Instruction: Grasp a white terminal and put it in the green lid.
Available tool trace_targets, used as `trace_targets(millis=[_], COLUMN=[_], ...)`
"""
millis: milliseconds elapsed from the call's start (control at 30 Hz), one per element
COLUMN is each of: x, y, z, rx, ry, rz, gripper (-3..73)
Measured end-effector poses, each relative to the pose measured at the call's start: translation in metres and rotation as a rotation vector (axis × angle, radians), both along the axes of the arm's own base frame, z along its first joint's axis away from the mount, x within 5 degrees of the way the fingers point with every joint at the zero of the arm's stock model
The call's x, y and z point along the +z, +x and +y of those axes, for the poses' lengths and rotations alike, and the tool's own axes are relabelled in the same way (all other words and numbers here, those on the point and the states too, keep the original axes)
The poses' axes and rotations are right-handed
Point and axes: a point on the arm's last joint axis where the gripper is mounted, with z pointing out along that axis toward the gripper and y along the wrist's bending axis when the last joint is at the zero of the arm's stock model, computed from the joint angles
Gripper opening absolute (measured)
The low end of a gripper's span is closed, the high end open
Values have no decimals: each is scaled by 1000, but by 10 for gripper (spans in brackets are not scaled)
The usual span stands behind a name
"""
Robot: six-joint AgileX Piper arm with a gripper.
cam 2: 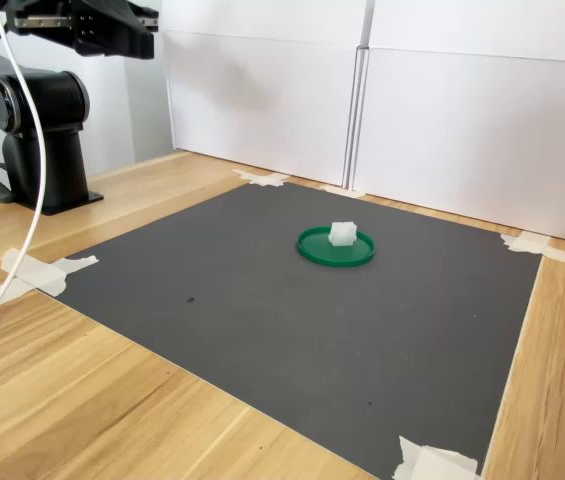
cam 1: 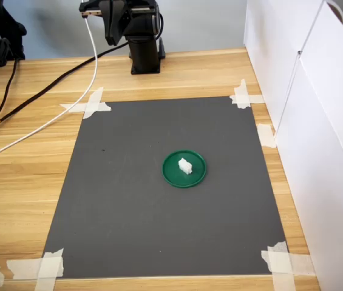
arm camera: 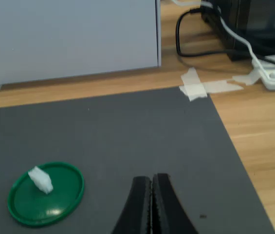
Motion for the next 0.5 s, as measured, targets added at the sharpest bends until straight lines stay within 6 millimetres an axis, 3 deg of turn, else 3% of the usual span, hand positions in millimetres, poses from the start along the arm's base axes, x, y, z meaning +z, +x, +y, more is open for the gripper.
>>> trace_targets(millis=[167, 500], x=[-19, -20], y=[-6, -10], z=[0, 0], rx=[-1, -3], ry=[1, 1], rz=[-3, -23], gripper=[-21, -21])
